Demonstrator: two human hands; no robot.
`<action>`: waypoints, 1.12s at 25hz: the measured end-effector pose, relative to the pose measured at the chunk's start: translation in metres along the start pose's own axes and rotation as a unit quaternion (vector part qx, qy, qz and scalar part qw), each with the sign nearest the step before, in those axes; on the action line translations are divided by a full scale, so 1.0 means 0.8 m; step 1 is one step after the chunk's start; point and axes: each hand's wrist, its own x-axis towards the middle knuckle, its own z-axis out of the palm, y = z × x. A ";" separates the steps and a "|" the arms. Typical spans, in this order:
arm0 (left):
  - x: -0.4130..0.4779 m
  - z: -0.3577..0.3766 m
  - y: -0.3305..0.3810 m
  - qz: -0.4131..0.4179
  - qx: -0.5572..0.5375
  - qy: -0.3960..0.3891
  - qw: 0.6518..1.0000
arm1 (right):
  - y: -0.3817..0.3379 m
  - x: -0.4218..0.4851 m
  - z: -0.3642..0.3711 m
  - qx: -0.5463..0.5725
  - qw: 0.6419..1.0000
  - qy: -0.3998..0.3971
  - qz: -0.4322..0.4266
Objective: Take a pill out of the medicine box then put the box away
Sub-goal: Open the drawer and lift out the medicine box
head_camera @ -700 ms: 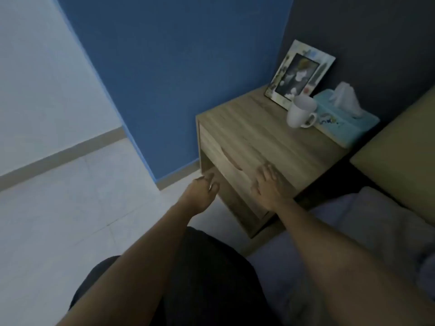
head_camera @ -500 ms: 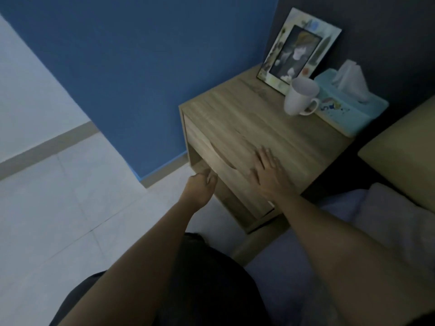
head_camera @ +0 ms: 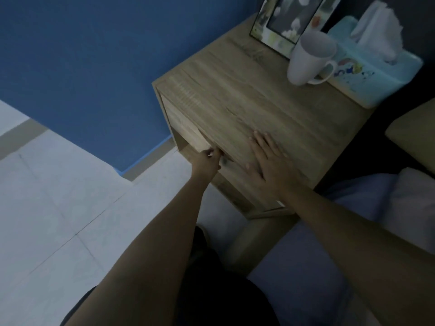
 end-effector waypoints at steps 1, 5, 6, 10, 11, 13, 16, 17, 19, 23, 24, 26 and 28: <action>0.003 0.002 -0.001 0.001 0.004 0.016 1.000 | 0.000 -0.001 0.000 -0.006 1.000 -0.005 -0.001; 0.018 0.003 -0.003 -0.012 -0.038 0.032 0.999 | 0.001 0.001 -0.002 -0.002 1.000 -0.014 -0.005; 0.019 0.003 -0.002 -0.014 -0.042 0.031 0.999 | 0.001 0.000 -0.002 0.000 1.000 -0.014 -0.005; 0.009 0.000 0.005 -0.018 -0.025 0.053 0.998 | 0.001 -0.002 -0.003 0.007 1.000 -0.013 -0.002; 0.004 -0.004 0.003 -0.020 -0.024 0.055 0.998 | 0.001 -0.002 -0.003 0.005 1.000 -0.015 -0.002; -0.005 -0.017 -0.006 -0.026 -0.028 0.045 0.998 | 0.001 -0.002 -0.004 0.000 1.000 -0.019 -0.006; -0.019 -0.040 -0.030 -0.042 -0.047 0.026 0.998 | 0.000 -0.002 -0.006 -0.002 1.000 -0.022 -0.006; -0.025 -0.048 -0.037 -0.045 -0.049 0.026 0.997 | 0.000 -0.002 -0.006 0.000 1.000 -0.022 -0.006; -0.036 -0.062 -0.051 -0.051 -0.052 0.037 0.997 | 0.001 -0.002 -0.005 0.000 1.000 -0.018 -0.010; -0.060 -0.093 -0.076 -0.062 -0.037 0.071 0.995 | 0.003 -0.001 -0.003 -0.005 1.000 -0.018 -0.008; -0.067 -0.100 -0.082 -0.063 -0.032 0.075 0.995 | 0.003 -0.001 -0.001 -0.008 1.000 -0.018 -0.008; -0.077 -0.114 -0.096 -0.068 -0.020 0.079 0.994 | 0.003 -0.001 0.001 -0.015 1.000 -0.015 -0.007; -0.086 -0.126 -0.108 -0.080 -0.017 0.079 0.993 | 0.004 -0.001 0.001 -0.022 1.000 -0.010 -0.002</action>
